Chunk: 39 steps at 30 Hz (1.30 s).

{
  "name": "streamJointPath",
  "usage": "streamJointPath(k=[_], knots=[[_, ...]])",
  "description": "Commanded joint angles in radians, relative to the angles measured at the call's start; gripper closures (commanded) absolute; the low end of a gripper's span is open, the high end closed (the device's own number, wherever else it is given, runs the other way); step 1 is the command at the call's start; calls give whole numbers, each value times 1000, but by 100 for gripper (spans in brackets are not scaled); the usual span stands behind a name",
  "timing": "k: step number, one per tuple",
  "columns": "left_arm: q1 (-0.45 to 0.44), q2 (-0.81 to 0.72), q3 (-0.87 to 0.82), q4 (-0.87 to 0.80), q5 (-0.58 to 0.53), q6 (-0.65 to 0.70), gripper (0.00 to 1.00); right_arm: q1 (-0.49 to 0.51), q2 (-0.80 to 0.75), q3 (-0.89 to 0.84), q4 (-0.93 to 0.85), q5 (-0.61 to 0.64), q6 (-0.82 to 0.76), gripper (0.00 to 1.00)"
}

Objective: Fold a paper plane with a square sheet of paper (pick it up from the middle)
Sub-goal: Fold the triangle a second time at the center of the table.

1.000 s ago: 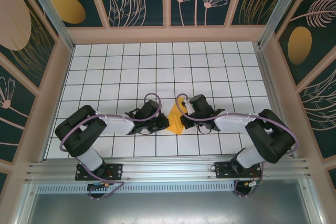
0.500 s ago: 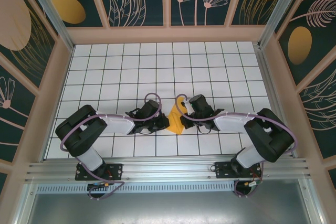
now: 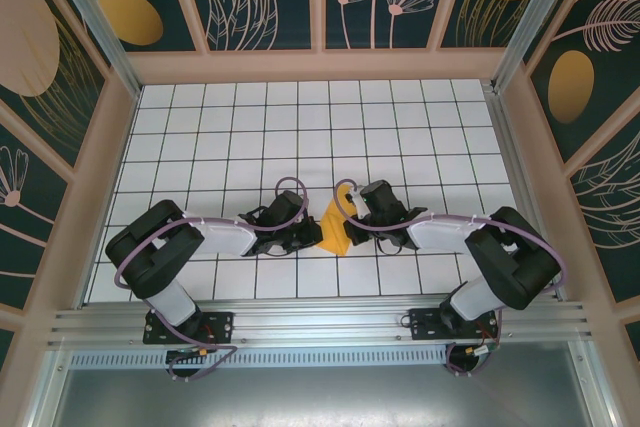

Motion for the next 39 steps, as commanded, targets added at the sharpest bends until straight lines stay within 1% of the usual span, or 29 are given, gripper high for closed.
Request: streamJointPath(k=[1, 11, 21, 30, 39], knots=[[-6, 32, -8, -83, -36, 26, 89, -6, -12, 20, -2, 5, 8, 90], [-5, 30, -7, -83, -35, 26, 89, -6, -35, -1, -4, -55, 25, 90], [-6, 28, -6, -84, -35, 26, 89, -3, -60, -2, -33, -14, 34, 90], [-5, 29, -8, -83, -35, 28, 89, -3, -59, -21, -23, -61, 32, 90], [-5, 29, -6, -83, -33, 27, 89, -3, -52, -32, -15, -47, 29, 90]])
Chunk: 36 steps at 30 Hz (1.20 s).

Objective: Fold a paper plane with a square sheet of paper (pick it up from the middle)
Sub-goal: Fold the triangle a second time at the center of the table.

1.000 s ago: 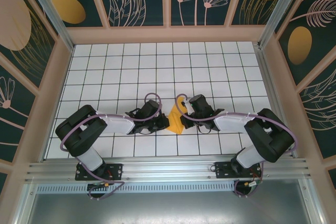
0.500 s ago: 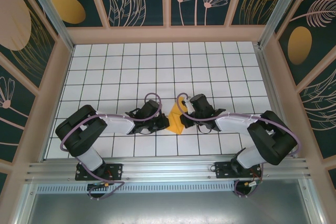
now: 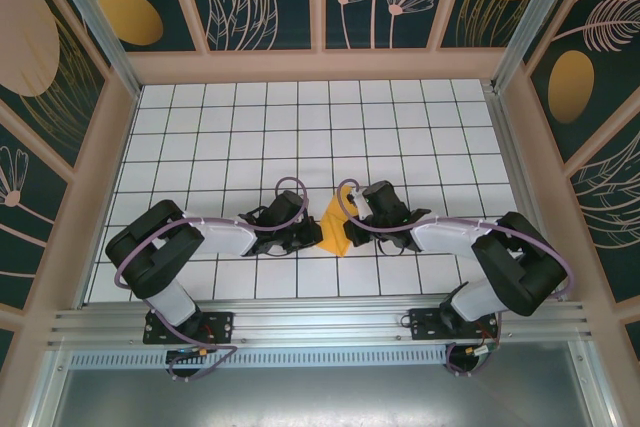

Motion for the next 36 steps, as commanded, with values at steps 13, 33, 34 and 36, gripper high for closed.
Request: streamJointPath(k=[13, 33, 34, 36], knots=[[-6, 31, -8, -83, -32, 27, 89, -6, 39, 7, 1, 31, -25, 89], [-5, 40, -7, -81, -27, 32, 89, -6, 57, 37, 10, 31, -33, 88], [-6, 40, -9, -81, -27, 32, 89, -6, 57, 39, 9, 28, -33, 88], [-5, 40, -8, -82, -27, 32, 89, -7, 58, 41, 5, 24, -37, 88]])
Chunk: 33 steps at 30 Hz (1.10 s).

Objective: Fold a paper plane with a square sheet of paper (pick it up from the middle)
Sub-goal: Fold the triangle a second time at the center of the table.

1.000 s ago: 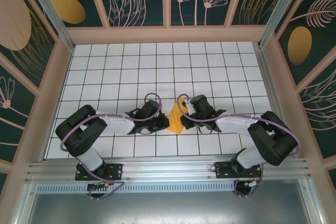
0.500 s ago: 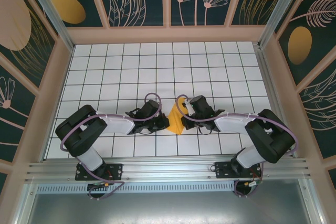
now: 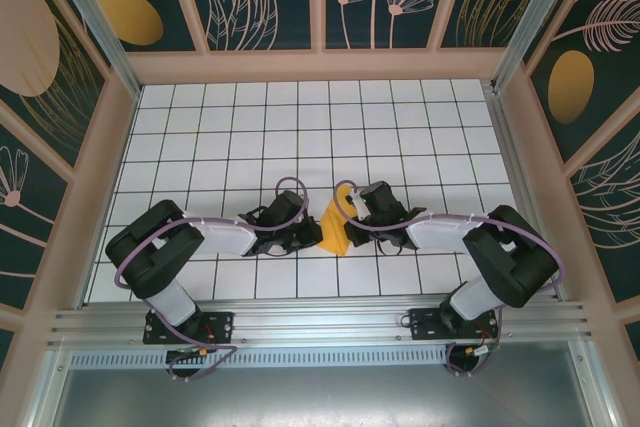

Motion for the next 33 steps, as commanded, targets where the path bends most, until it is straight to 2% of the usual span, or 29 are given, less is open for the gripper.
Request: streamJointPath(k=[1, 11, 33], knots=[[-6, 40, -8, -81, -29, 24, 89, -6, 1, 27, 4, -15, -13, 88], [-6, 40, -6, -81, -29, 25, 89, -6, -61, 17, -11, -25, -12, 87], [-6, 35, -2, -87, -32, 26, 88, -6, 57, 28, -25, 14, -4, 87]])
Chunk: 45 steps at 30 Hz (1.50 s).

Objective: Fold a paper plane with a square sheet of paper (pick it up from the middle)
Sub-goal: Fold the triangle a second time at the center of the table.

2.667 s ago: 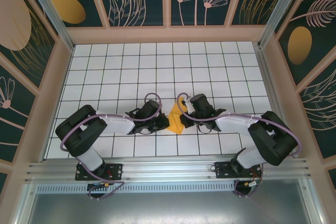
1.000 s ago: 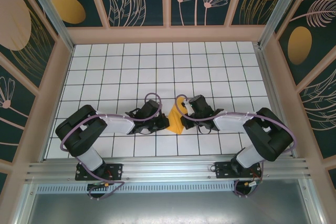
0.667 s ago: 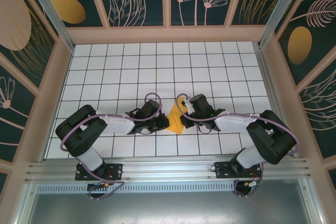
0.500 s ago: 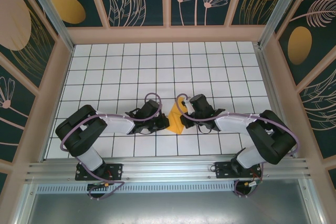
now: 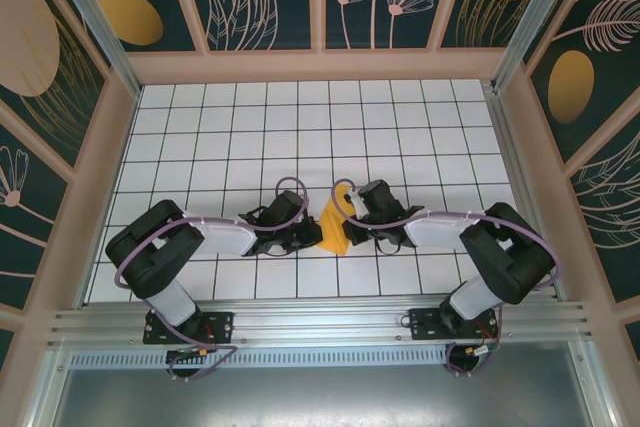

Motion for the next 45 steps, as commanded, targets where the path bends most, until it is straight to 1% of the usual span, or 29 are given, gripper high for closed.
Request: streamJointPath(k=[1, 6, 7, 8, 9, 12, 16, 21, 26, 31, 39, 45], knots=[[-5, 32, -1, -91, -34, 27, 88, -7, 34, 9, -29, 19, 1, 88], [-5, -18, 22, -125, -45, 29, 82, -6, 41, 10, -43, 21, 18, 88], [-5, -36, 25, -130, -51, 27, 80, -6, 40, 7, -41, 20, 19, 88], [-5, -57, 31, -134, -57, 24, 74, -6, 37, 4, -39, 19, 20, 88], [-5, -79, 37, -133, -64, 21, 72, -6, 35, 1, -37, 19, 20, 88], [-6, -116, 66, -124, -64, 20, 71, -6, 34, 2, -35, 17, 18, 88], [-5, -104, 84, -49, -30, -11, 76, -6, 35, 2, -34, 17, 16, 88], [-5, -35, 100, 50, -8, -70, 84, -7, 35, 1, -32, 15, 15, 88], [-4, 16, 99, 172, 24, -128, 87, -6, 33, 0, -32, 14, 17, 88], [-4, 65, 93, 239, 40, -161, 87, -6, 35, -4, -27, 13, 19, 88], [-5, 126, 85, 244, 26, -170, 87, -7, 39, -4, -26, 12, 18, 88], [-4, 150, 87, 161, -10, -159, 89, -7, 43, 0, -28, 11, 18, 88]])
